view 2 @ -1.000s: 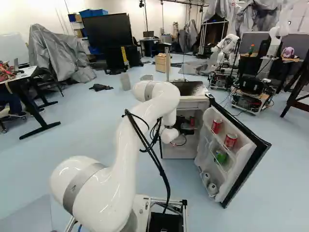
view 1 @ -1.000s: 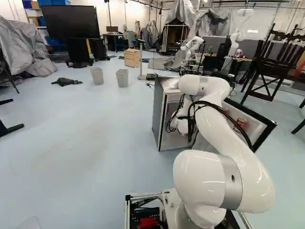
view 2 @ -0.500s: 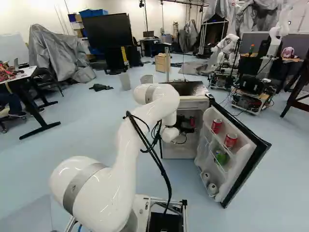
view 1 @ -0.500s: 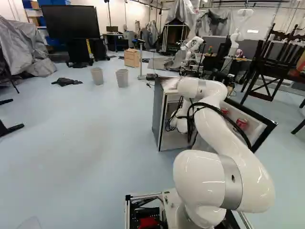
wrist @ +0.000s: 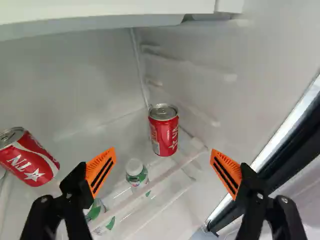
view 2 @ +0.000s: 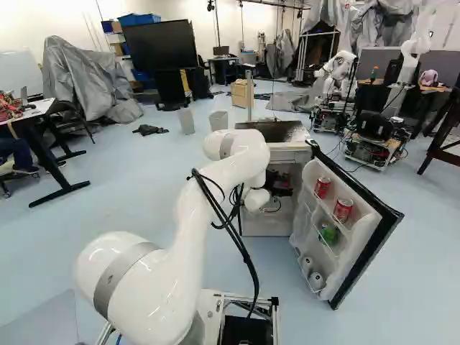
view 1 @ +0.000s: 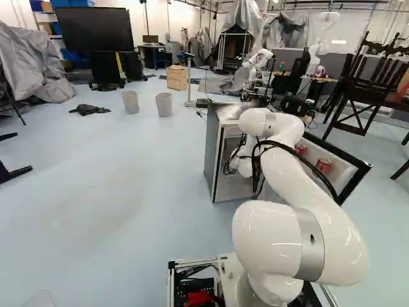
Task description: Grab a drink from the fridge
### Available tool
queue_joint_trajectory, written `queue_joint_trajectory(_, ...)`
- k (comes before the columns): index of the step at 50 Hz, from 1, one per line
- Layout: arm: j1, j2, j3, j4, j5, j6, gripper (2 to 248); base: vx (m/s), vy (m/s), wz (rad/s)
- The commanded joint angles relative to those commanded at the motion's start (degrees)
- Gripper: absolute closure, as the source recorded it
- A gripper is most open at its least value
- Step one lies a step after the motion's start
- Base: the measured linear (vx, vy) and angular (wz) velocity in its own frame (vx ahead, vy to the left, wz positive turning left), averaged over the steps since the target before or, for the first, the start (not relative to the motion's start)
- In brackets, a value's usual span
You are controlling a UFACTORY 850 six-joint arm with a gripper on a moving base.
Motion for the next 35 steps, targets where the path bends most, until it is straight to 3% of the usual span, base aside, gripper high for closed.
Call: queue_joint_trajectory(35,-1.2,-4.5,-7.9,0.0,-5.9,0.0,3,0.000,0.000,0.000)
